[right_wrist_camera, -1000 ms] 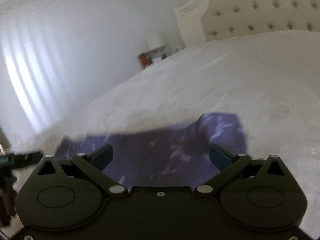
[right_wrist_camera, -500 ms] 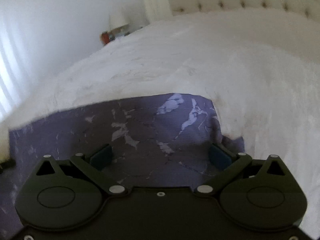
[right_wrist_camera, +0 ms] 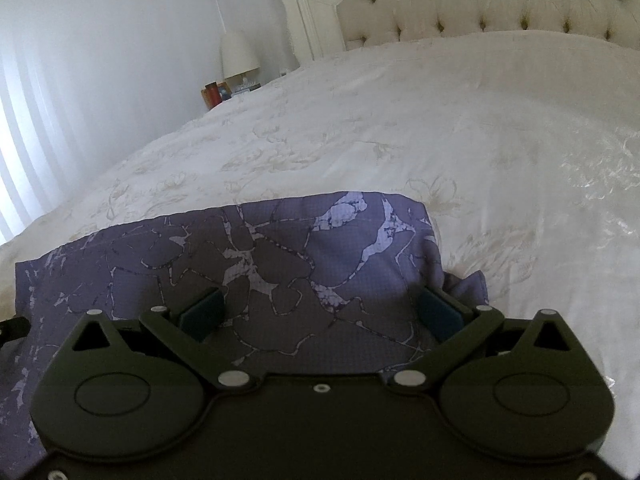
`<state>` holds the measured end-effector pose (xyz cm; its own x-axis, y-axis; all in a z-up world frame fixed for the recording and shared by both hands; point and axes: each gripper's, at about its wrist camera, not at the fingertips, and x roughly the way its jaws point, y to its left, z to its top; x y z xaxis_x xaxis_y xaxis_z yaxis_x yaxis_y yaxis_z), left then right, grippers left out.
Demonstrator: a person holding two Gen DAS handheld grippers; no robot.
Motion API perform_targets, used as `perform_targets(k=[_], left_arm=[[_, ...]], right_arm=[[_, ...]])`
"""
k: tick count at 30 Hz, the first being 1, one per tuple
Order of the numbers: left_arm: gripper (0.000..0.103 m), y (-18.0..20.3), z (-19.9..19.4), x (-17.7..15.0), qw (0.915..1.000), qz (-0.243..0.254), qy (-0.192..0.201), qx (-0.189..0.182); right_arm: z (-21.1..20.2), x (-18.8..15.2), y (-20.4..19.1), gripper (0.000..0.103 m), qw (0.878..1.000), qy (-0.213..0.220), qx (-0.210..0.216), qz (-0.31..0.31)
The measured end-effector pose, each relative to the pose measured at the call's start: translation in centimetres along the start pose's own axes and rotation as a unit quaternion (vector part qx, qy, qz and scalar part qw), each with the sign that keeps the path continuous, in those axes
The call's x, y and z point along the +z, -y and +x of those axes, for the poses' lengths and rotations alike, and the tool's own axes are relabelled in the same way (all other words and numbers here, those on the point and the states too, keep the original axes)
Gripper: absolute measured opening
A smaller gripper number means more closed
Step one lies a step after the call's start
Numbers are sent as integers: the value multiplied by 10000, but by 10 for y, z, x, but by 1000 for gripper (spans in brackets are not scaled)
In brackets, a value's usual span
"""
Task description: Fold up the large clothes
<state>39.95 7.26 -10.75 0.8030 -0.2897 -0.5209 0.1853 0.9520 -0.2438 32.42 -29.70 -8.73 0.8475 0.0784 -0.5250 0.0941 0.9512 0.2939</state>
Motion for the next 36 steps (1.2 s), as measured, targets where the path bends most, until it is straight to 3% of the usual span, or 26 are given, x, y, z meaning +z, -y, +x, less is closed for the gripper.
perform_targets(k=[15,20,25,31,36], left_arm=[[103,5,1,1,9999,95,-8,90],[103,9,-4,9,9991,199,-359,131],[103,13,-34,12,9967,547,-595,99],[103,-4,-85,1,9984,103,-551,-93],[103,-15,-108,-12,9973,-155,-709,-100]], right_arm=[[0,1,-3,102,9999,-18,-95,-116],[-2,5,-5,102,9997,-171,-79,-146],[-20,10,-7,102,9979,-544,51,-339],[-72,1,18,102,9983,-556,177,-70],[-95,-22,53,102,9915,-1015,507,633]])
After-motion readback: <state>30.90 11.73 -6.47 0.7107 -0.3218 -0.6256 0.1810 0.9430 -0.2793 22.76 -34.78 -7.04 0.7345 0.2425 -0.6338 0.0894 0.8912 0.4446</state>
